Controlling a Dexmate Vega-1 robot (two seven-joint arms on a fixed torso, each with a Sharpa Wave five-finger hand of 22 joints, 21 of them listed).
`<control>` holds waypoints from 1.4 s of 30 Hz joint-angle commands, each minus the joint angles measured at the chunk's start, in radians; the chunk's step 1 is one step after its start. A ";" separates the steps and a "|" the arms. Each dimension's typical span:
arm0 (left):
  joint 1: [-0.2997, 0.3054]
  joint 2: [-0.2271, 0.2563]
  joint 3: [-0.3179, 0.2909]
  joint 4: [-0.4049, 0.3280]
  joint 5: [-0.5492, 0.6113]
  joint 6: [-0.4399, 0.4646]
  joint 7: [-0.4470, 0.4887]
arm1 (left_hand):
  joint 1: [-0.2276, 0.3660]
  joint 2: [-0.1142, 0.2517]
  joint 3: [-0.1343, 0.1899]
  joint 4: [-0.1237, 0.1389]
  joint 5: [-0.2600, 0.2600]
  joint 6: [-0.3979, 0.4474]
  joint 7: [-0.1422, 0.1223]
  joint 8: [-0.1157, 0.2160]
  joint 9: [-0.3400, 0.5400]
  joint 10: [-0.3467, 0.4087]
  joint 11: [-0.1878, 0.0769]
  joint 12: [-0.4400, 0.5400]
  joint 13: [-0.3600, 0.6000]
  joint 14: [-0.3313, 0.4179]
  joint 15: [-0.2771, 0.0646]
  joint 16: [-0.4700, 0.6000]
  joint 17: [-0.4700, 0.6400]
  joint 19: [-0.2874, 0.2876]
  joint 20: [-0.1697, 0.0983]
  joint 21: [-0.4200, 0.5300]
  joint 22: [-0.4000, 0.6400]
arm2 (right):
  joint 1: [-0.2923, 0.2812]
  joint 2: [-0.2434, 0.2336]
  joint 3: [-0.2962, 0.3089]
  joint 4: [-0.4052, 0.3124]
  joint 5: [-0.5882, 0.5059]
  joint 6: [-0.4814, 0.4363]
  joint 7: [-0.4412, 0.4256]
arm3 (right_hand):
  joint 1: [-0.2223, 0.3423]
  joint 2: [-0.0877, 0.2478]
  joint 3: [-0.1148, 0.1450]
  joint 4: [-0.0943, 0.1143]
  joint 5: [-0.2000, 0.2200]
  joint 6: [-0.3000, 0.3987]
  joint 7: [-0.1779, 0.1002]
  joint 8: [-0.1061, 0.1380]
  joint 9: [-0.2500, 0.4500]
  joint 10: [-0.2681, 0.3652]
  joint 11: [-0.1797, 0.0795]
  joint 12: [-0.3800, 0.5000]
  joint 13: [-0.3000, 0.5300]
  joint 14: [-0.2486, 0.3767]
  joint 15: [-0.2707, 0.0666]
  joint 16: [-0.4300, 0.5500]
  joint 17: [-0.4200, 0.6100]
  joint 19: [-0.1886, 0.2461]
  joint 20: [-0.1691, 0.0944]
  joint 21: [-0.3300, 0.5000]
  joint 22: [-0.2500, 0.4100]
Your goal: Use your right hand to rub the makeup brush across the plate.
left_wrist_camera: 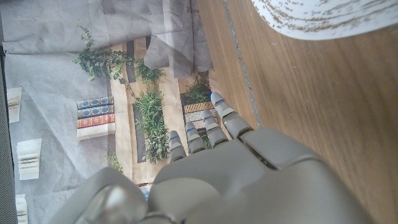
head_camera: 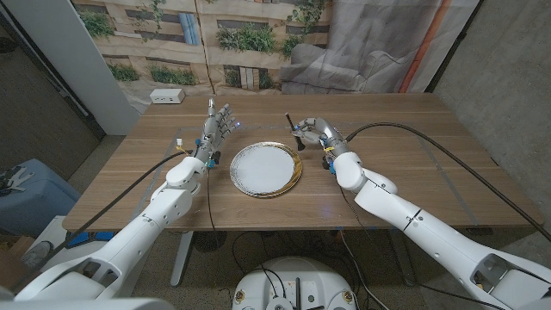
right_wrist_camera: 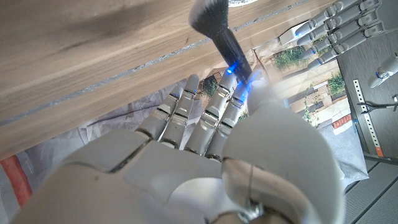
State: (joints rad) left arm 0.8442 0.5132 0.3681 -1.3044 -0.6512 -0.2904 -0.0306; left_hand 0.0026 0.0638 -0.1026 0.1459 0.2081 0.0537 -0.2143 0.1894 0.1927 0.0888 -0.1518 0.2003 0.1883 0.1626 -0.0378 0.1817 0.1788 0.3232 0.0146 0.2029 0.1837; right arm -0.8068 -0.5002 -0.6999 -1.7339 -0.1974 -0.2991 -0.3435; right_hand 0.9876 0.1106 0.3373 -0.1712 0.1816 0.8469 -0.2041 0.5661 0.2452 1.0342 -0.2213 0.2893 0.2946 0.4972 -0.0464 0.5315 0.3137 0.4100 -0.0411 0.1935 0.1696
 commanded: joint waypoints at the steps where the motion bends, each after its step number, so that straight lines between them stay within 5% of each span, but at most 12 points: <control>1: 0.000 0.000 0.000 0.000 0.000 0.000 0.000 | 0.000 0.011 -0.005 0.004 0.006 0.000 -0.007 0.007 0.002 0.002 -0.004 0.007 0.003 0.009 -0.013 0.003 0.002 0.008 0.004 0.007 0.005 | -0.007 0.083 -0.026 0.081 0.043 0.059 -0.092 | 0.025 0.006 0.000 -0.004 0.006 0.002 -0.008 0.002 0.002 -0.006 0.001 -0.005 0.002 0.007 -0.174 0.006 0.005 0.006 -0.033 0.008 0.004; 15: 0.000 0.000 0.000 0.000 0.000 0.000 0.000 | 0.000 0.011 -0.005 0.004 0.006 0.000 -0.007 0.007 0.002 0.002 -0.005 0.007 0.003 0.010 -0.013 0.004 0.002 0.007 0.004 0.006 0.005 | -0.028 0.127 -0.036 0.112 0.073 0.098 -0.156 | 0.042 0.005 -0.001 -0.006 0.009 -0.006 -0.009 -0.001 -0.001 -0.012 0.000 -0.008 0.005 0.005 -0.174 0.009 0.010 0.008 -0.035 0.008 0.005; 42: 0.000 0.000 0.000 -0.001 0.000 0.000 0.001 | 0.000 0.011 -0.006 0.004 0.006 0.000 -0.007 0.007 0.002 0.003 -0.006 0.007 0.003 0.009 -0.012 0.003 0.002 0.009 0.004 0.007 0.005 | 0.004 0.135 -0.095 0.152 0.040 0.123 -0.130 | 0.114 -0.032 -0.024 -0.007 0.014 -0.004 -0.010 0.003 -0.006 -0.015 0.000 -0.014 0.009 -0.009 -0.171 0.017 0.024 0.017 -0.030 0.009 0.005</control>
State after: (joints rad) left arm 0.8447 0.5134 0.3681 -1.3052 -0.6512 -0.2904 -0.0297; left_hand 0.0026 0.0638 -0.1026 0.1459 0.2081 0.0537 -0.2142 0.1894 0.1927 0.0887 -0.1518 0.2003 0.1883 0.1626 -0.0378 0.1817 0.1788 0.3232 0.0146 0.2028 0.1837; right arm -0.8125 -0.3679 -0.7741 -1.5944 -0.1428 -0.1826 -0.4859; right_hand 1.0877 0.0767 0.3206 -0.1791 0.1855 0.8412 -0.2090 0.5622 0.2365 1.0143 -0.2233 0.2776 0.2999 0.4896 -0.0466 0.5407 0.3321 0.4168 -0.0480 0.1935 0.1696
